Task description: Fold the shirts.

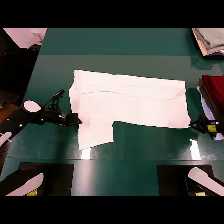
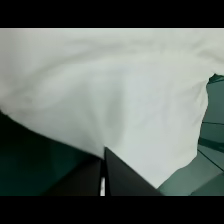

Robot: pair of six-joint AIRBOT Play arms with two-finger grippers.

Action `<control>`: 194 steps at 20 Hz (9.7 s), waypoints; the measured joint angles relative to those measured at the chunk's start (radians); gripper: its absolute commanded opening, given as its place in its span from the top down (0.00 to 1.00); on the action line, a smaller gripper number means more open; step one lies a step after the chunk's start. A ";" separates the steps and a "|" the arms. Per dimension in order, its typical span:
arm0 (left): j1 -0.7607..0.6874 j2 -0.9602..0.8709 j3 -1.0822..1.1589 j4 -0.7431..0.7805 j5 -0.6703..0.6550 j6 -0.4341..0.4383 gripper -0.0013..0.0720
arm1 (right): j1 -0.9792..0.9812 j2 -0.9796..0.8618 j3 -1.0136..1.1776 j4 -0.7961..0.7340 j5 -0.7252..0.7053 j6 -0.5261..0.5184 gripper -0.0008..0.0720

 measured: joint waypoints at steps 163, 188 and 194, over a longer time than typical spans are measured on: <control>-0.038 -0.150 1.065 0.314 -0.191 -0.143 0.95 | 0.711 -0.409 0.776 0.333 -0.091 0.104 0.97; -0.311 -0.153 1.003 0.309 -0.008 -0.151 0.95 | 0.029 -0.464 1.347 0.249 -0.115 0.076 0.97; -0.311 -0.153 1.003 0.310 -0.022 -0.152 0.95 | -0.052 -0.364 1.260 0.247 -0.071 0.078 0.97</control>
